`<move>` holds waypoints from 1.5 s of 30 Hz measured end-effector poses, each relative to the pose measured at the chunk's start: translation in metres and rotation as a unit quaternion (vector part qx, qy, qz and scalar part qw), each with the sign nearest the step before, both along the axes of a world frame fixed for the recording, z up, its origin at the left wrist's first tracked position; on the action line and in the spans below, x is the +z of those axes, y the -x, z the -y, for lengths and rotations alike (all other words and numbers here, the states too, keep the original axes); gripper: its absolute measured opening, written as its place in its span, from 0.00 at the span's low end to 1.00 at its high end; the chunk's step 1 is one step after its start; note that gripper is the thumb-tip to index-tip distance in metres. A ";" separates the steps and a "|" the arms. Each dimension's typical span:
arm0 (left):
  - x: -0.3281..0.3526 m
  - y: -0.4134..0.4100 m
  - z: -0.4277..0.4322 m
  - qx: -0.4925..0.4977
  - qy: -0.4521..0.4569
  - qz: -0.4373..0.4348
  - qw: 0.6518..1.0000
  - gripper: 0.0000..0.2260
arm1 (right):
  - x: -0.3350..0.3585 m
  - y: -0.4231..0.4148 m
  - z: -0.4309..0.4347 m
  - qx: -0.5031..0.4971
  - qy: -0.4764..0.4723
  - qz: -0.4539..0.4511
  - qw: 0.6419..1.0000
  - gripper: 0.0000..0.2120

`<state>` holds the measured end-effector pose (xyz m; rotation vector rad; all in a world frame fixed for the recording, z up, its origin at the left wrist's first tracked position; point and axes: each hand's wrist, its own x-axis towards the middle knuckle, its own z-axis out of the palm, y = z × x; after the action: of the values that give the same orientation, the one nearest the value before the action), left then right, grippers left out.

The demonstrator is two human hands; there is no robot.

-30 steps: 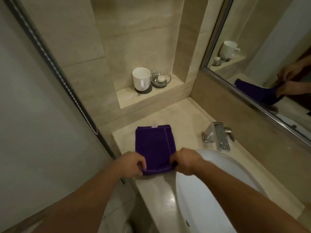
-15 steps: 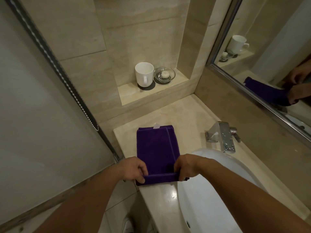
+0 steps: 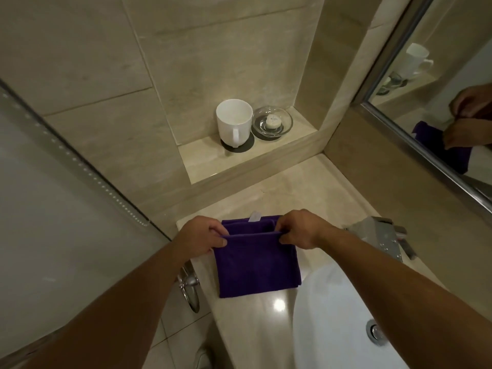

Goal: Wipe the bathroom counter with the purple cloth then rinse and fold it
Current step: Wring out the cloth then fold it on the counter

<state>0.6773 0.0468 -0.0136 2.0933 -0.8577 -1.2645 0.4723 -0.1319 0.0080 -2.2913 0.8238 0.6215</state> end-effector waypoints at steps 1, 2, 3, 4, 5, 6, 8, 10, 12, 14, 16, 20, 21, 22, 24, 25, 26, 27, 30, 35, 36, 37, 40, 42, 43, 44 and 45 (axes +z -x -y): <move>-0.005 -0.005 0.006 0.007 0.006 0.007 1.000 0.06 | -0.005 -0.006 0.006 -0.002 0.004 0.002 1.000 0.07; -0.010 -0.009 0.011 0.013 0.011 0.013 1.000 0.06 | -0.009 -0.012 0.011 -0.005 0.009 0.002 1.000 0.08; -0.015 -0.013 0.017 0.019 0.015 0.016 1.000 0.07 | -0.014 -0.017 0.017 -0.007 0.014 0.001 1.000 0.09; -0.020 -0.016 0.022 0.025 0.018 0.019 0.999 0.08 | -0.018 -0.022 0.022 -0.010 0.019 -0.001 1.000 0.09; -0.025 -0.019 0.027 0.032 0.021 0.022 0.999 0.08 | -0.023 -0.026 0.028 -0.014 0.023 -0.003 1.000 0.09; -0.031 -0.021 0.032 0.037 0.024 0.026 0.999 0.09 | -0.028 -0.030 0.033 -0.020 0.024 -0.005 0.999 0.08; -0.042 -0.023 0.040 0.042 0.023 0.040 0.998 0.09 | -0.038 -0.035 0.039 -0.026 0.021 -0.010 0.999 0.09; -0.053 -0.024 0.045 0.039 0.018 0.058 0.997 0.10 | -0.049 -0.037 0.043 -0.028 0.022 -0.018 0.999 0.10; -0.062 -0.024 0.048 0.037 0.006 0.071 0.997 0.10 | -0.059 -0.038 0.045 -0.037 0.025 -0.029 0.999 0.11; -0.068 -0.022 0.049 0.032 -0.007 0.088 0.996 0.10 | -0.066 -0.037 0.045 -0.046 0.032 -0.032 0.998 0.10; -0.072 -0.018 0.050 0.021 -0.022 0.123 0.992 0.08 | -0.069 -0.037 0.043 -0.053 0.053 -0.021 0.997 0.11; -0.069 -0.010 0.058 -0.028 -0.053 0.184 0.981 0.16 | -0.066 -0.041 0.036 -0.013 0.098 -0.003 0.995 0.22; -0.067 -0.009 0.061 -0.046 -0.063 0.181 0.980 0.18 | -0.065 -0.043 0.034 0.007 0.090 -0.005 0.996 0.23; -0.064 -0.008 0.064 -0.065 -0.076 0.177 0.979 0.21 | -0.064 -0.044 0.032 0.024 0.080 -0.009 0.996 0.24; -0.061 -0.006 0.068 -0.098 -0.102 0.176 0.974 0.24 | -0.061 -0.048 0.028 0.044 0.071 -0.023 0.996 0.25; -0.060 -0.005 0.070 -0.112 -0.116 0.178 0.971 0.23 | -0.060 -0.050 0.027 0.046 0.072 -0.030 0.996 0.24; -0.059 -0.005 0.071 -0.120 -0.130 0.179 0.968 0.21 | -0.060 -0.053 0.024 0.046 0.073 -0.036 0.996 0.21; -0.058 -0.005 0.073 -0.128 -0.146 0.180 0.964 0.19 | -0.060 -0.054 0.022 0.047 0.074 -0.044 0.995 0.19; -0.053 -0.002 0.076 -0.161 -0.184 0.189 0.951 0.14 | -0.061 -0.053 0.018 0.049 0.105 -0.054 0.992 0.15; -0.040 0.003 0.076 -0.175 -0.164 0.168 0.956 0.12 | -0.041 -0.045 0.015 0.019 0.041 -0.063 0.997 0.20; -0.036 0.004 0.075 -0.173 -0.156 0.161 0.959 0.12 | -0.036 -0.042 0.014 0.004 0.026 -0.065 0.998 0.21; -0.031 0.005 0.073 -0.171 -0.145 0.154 0.962 0.14 | -0.031 -0.039 0.013 -0.013 0.018 -0.064 0.998 0.23; -0.006 0.009 0.069 -0.203 -0.105 0.154 0.961 0.20 | -0.010 -0.025 0.007 -0.042 0.013 -0.065 0.997 0.23; 0.016 0.017 0.067 -0.238 -0.087 0.165 0.953 0.17 | 0.010 -0.010 0.000 -0.031 0.023 -0.076 0.996 0.17; 0.028 0.021 0.067 -0.245 -0.079 0.166 0.952 0.15 | 0.021 -0.003 -0.004 -0.029 0.031 -0.079 0.996 0.15; 0.041 0.027 0.066 -0.250 -0.073 0.169 0.950 0.14 | 0.032 0.006 -0.008 -0.034 0.039 -0.076 0.996 0.15; 0.054 0.034 0.065 -0.255 -0.065 0.177 0.948 0.14 | 0.044 0.015 -0.013 -0.045 0.045 -0.069 0.996 0.15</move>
<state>0.6434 -0.0180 0.0400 2.3324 -1.5962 -1.2263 0.4569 -0.1190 0.0521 -2.2972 1.0335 0.7220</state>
